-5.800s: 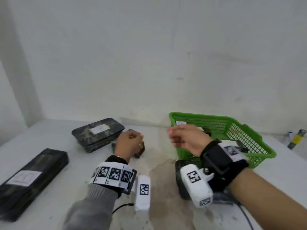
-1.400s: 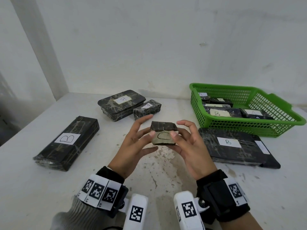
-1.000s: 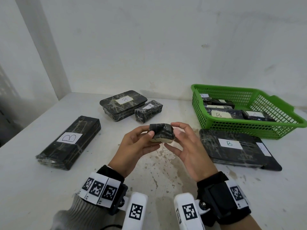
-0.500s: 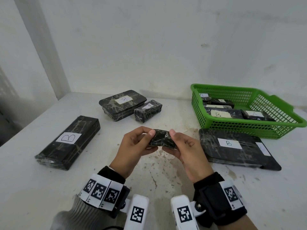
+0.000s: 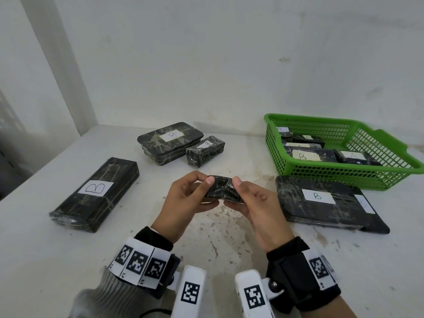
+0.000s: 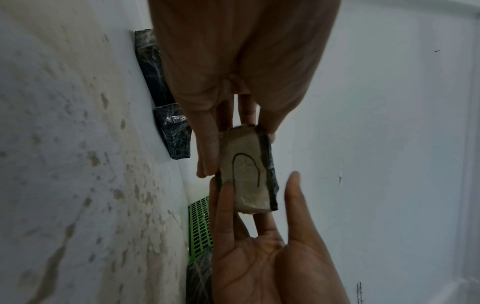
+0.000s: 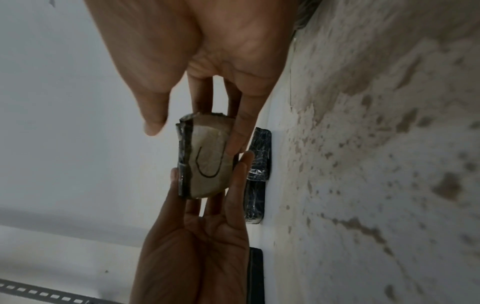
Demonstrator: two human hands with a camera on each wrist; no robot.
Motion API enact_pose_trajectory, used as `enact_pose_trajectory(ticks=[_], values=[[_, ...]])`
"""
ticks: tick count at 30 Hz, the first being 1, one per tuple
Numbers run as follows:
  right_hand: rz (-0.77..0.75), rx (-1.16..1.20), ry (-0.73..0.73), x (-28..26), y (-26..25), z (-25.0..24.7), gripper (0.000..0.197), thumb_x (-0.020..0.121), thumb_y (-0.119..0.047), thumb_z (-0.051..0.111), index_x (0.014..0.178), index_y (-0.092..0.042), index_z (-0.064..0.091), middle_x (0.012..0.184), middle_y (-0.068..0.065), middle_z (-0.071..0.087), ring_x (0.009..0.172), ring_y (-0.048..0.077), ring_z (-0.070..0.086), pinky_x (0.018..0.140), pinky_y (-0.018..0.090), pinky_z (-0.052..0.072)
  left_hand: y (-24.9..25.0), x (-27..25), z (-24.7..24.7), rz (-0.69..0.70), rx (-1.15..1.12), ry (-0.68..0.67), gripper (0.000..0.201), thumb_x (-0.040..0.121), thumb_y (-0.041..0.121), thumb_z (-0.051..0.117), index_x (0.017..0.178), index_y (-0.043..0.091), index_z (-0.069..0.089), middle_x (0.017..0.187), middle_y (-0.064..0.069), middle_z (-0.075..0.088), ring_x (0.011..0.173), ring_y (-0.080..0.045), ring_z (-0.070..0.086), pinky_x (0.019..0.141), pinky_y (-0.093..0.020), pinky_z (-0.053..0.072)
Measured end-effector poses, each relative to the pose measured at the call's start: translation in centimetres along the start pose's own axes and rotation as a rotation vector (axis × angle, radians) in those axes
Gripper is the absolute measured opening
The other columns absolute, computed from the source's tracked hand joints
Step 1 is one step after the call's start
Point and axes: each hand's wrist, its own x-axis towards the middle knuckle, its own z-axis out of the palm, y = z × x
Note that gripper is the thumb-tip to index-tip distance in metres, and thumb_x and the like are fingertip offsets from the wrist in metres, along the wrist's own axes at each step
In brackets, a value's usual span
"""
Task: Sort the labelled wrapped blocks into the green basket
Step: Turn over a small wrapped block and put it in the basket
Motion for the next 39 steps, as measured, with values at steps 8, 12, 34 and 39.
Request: enact_pose_trajectory(ticks=[8,12,34,39], values=[[-0.056,0.001,0.041,0.1,-0.6,-0.8,0.032,0.081,-0.034,0.064,0.093,-0.007,0.077,0.094,0.014,0.076,0.088,0.021,0.071,0.070,0.024,0.056,0.8,-0.4,0.2,-0.060,-0.111,-0.095,0.034,0.074,0.017,0.068,0.103,0.001,0.064,0.101,-0.025,0.071,0.087,-0.029,0.071,0.076,-0.034,0.060],[-0.047,0.062,-0.106,-0.2,-1.4,-0.4,0.039,0.085,-0.033,0.059,0.110,-0.006,0.071,0.107,0.013,0.074,0.100,0.020,0.070,0.083,0.024,0.056,1.4,-0.2,-0.1,-0.040,-0.181,-0.024,0.051,0.075,0.018,0.067,0.117,-0.010,0.057,0.103,-0.031,0.069,0.084,-0.030,0.070,0.073,-0.033,0.060],[-0.127,0.001,-0.025,-0.1,-0.3,0.0,0.042,0.076,-0.023,0.081,0.111,-0.003,0.069,0.107,0.014,0.073,0.106,0.029,0.068,0.095,0.038,0.054,1.2,-0.1,-0.6,0.006,-0.073,-0.087,0.040,0.072,0.006,0.071,0.111,0.002,0.064,0.105,-0.020,0.073,0.097,-0.032,0.070,0.086,-0.036,0.058],[-0.142,-0.037,0.007,-0.1,0.0,0.0,0.042,0.071,-0.025,0.080,0.104,-0.001,0.068,0.103,0.018,0.072,0.100,0.029,0.068,0.092,0.041,0.055,1.1,-0.2,-0.6,0.009,-0.036,-0.149,0.040,0.068,0.014,0.079,0.106,0.009,0.067,0.102,-0.020,0.073,0.092,-0.027,0.069,0.092,-0.040,0.054]])
